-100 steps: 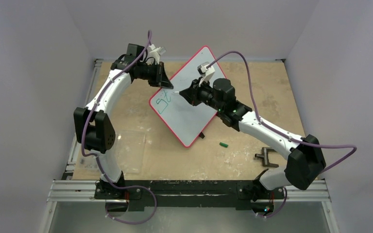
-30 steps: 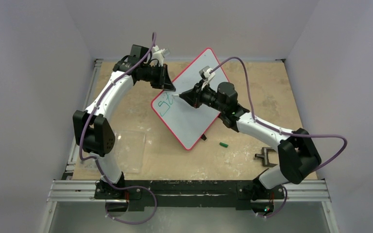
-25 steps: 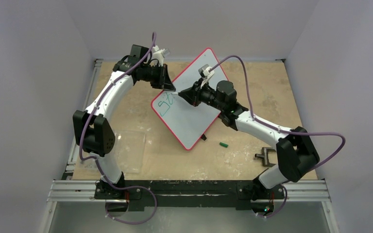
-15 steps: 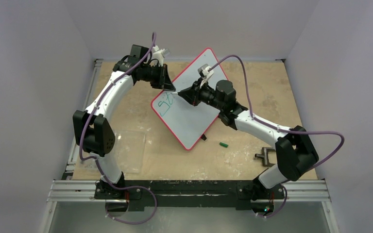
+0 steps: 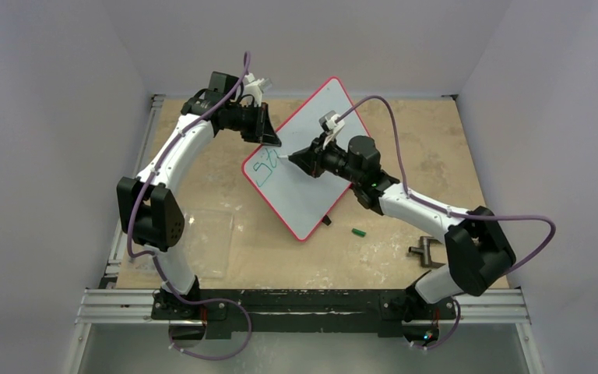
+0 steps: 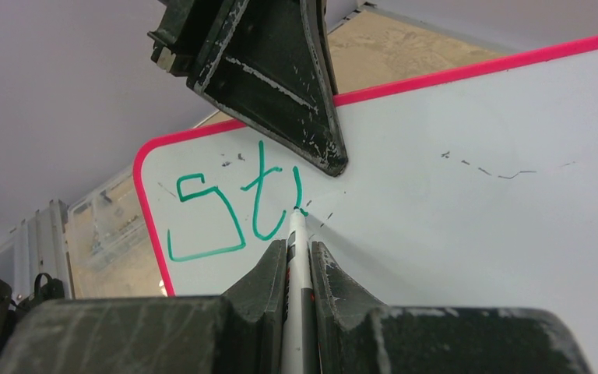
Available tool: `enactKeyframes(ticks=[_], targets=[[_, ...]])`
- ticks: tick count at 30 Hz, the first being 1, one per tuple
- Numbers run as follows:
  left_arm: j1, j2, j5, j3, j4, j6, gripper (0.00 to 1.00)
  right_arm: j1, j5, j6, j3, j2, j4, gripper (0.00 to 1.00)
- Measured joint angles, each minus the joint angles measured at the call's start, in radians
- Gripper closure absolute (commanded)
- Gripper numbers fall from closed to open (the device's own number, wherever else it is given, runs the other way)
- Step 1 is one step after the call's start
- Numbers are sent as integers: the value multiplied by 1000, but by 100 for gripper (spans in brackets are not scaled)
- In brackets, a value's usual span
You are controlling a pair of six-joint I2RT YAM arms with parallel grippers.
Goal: Write a sentence on the whiteboard
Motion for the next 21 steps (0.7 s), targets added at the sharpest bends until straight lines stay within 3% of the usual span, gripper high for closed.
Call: enactKeyframes(ticks=[21], targets=[[0,0,1,0,0,0,100,7,12,-12,-39,-35,-43,100]])
